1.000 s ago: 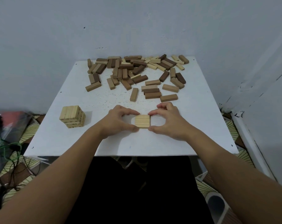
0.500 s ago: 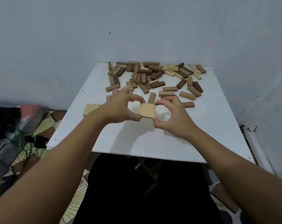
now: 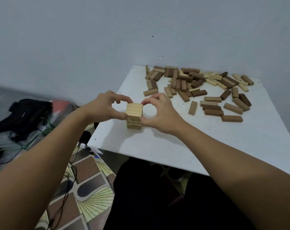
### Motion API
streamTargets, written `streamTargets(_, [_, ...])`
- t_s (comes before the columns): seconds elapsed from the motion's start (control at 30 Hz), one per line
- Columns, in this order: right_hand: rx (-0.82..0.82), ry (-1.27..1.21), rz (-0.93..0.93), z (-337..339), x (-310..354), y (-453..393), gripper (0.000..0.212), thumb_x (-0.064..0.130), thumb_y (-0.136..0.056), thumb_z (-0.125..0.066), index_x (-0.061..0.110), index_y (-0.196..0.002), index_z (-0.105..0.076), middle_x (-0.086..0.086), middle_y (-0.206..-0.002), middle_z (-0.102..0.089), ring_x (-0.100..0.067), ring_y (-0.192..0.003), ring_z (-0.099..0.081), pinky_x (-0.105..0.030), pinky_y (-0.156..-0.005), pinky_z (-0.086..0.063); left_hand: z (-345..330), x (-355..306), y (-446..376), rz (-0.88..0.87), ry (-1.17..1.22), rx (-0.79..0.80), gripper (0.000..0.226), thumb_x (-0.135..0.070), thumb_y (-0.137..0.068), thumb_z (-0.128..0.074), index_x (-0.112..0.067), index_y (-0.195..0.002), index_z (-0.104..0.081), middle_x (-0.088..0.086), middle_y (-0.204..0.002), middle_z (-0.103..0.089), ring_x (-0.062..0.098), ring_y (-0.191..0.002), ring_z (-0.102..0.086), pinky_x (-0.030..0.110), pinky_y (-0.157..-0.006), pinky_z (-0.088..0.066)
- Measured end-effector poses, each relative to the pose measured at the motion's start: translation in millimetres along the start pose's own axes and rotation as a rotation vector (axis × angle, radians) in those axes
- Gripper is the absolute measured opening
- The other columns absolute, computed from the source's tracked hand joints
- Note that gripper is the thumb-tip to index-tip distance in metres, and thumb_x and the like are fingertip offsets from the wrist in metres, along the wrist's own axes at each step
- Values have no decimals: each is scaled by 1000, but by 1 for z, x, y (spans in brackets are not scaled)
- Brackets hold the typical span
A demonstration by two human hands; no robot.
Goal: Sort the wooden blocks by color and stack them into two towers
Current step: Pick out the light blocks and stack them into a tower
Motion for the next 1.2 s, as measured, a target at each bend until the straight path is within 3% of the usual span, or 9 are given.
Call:
streamTargets(0.13, [16, -16, -32, -9, -3, -6, 50, 44, -79, -83, 36, -124, -63, 10, -127, -41, -11, -131, -35, -24, -102, -29, -3, 12, -8, -10, -8, 40, 54, -63, -61, -76, -67, -113, -63, -11, -114, -50, 19, -121, -45, 45, -105, -43])
streamTargets(0.47, [32, 1, -66, -10, -8, -10, 52, 43, -79, -84, 34, -126, -64, 10, -128, -41, -10, -131, -37, -22, -101, -31, -7, 24, -20, -28, 23, 62, 53, -62, -64, -77, -66, -115, -63, -10, -116, -50, 20, -122, -45, 48, -107, -42])
streamTargets(0.63, [52, 7, -64, -9, -10, -8, 52, 41, -79, -85, 34, -126, -64, 10, -127, -41, -9, -130, -38, -24, -102, -32, -12, 30, -21, -20, 50, 46, 47, -46, -78, -87, -63, -116, -65, -11, -117, -51, 20, -122, -46, 44, -104, -42])
streamTargets(0.8, [73, 18, -78, -9, -11, -11, 51, 42, -80, -84, 36, -127, -64, 10, -127, -39, -9, -130, -36, -24, -101, -30, -15, 32, -20, 1, 101, 40, 47, -42, -80, -88, -57, -119, -67, -12, -119, -53, 20, -123, -47, 44, -103, -43])
streamTargets(0.97, [97, 19, -89, -10, -14, -12, 52, 44, -81, -82, 37, -128, -62, 10, -128, -40, -9, -130, -37, -26, -102, -33, -16, 32, -16, 13, 215, 57, 50, -31, -82, -88, -51, -123, -67, -12, -125, -56, 16, -123, -47, 35, -94, -42])
streamTargets(1.1, [100, 11, -96, -10, -15, -13, 51, 44, -80, -82, 39, -127, -62, 11, -128, -41, -9, -129, -39, -28, -104, -36, -15, 38, -13, 54, 240, 67, 68, -34, -77, -92, -54, -133, -61, -14, -131, -56, 17, -128, -45, 42, -102, -42])
streamTargets(1.2, [105, 12, -95, -10, -14, -13, 51, 44, -80, -82, 39, -127, -62, 11, -128, -41, -9, -128, -40, -28, -105, -37, -16, 39, -12, 60, 267, 72, 61, -37, -76, -91, -50, -130, -65, -13, -134, -57, 17, -129, -45, 41, -100, -39])
Point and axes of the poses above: each hand's wrist, its own y-axis away from the middle knuckle, its own z-axis out of the back of the hand, x = y × z, the point moved 3 cm from there along -y, towards the middle knuckle
